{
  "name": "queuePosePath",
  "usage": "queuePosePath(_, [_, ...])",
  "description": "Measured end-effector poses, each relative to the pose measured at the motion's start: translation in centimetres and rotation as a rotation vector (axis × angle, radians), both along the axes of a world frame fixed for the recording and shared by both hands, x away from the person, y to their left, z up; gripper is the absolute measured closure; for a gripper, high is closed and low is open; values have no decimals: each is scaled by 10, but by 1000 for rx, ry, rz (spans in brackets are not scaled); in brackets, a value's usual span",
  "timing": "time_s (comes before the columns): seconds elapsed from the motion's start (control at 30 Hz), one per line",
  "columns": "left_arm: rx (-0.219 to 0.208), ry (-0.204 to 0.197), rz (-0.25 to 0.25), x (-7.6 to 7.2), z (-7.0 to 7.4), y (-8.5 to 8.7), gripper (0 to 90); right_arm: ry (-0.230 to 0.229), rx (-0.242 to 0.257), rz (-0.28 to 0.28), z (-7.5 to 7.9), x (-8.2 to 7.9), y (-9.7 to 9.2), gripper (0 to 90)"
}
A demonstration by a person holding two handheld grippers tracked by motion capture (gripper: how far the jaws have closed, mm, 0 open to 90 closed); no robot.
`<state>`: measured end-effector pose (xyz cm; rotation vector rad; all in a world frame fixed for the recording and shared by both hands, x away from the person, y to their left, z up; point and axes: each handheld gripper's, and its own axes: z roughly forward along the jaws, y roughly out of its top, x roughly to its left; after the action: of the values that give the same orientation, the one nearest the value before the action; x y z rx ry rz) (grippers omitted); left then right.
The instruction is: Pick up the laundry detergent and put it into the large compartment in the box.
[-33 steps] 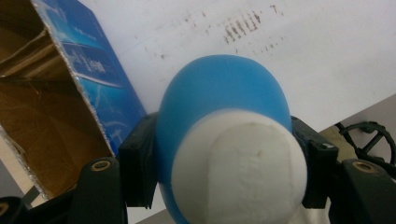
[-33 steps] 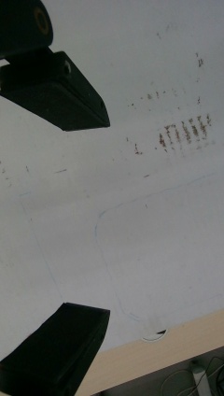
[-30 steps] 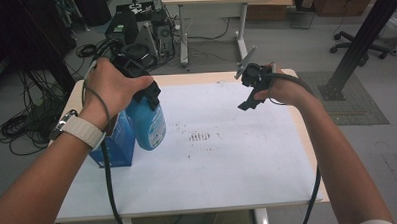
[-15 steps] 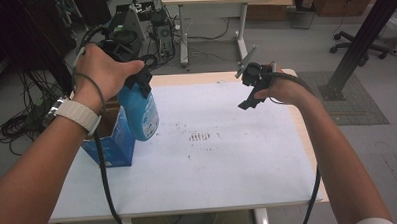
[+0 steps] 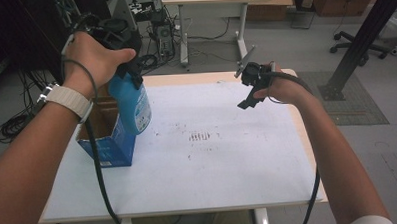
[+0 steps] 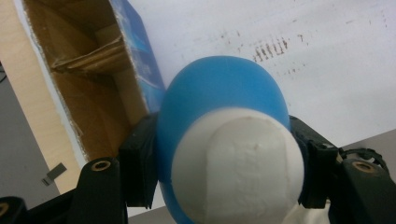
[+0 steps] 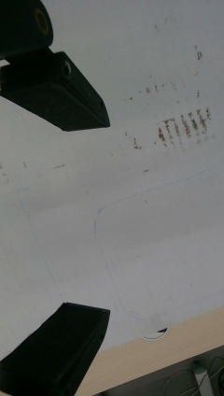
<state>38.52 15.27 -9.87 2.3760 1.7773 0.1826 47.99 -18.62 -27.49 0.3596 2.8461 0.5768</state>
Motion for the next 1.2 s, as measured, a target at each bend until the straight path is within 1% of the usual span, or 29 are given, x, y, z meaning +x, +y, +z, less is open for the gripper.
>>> queuePosePath(0.17, [4,-2,13,1,5,6,374,0,5,-5,1,1,-2,81])
queuePosePath(0.3, [-5,-13,28,3,12,12,374,2,3,-8,0,1,-3,81])
queuePosePath(0.43, [1,-16,41,3,17,16,375,4,-10,-6,-1,2,-2,81])
queuePosePath(0.67, [5,-22,73,4,25,26,375,3,-8,-3,-1,3,0,82])
queuePosePath(0.87, [1,-37,100,5,33,35,375,3,-14,-4,-1,4,0,82])
queuePosePath(1.1, [3,-54,128,5,39,46,375,5,-11,-5,-2,4,-1,82])
queuePosePath(1.2, [0,-61,140,5,39,51,375,7,-18,-7,-2,5,-1,82])
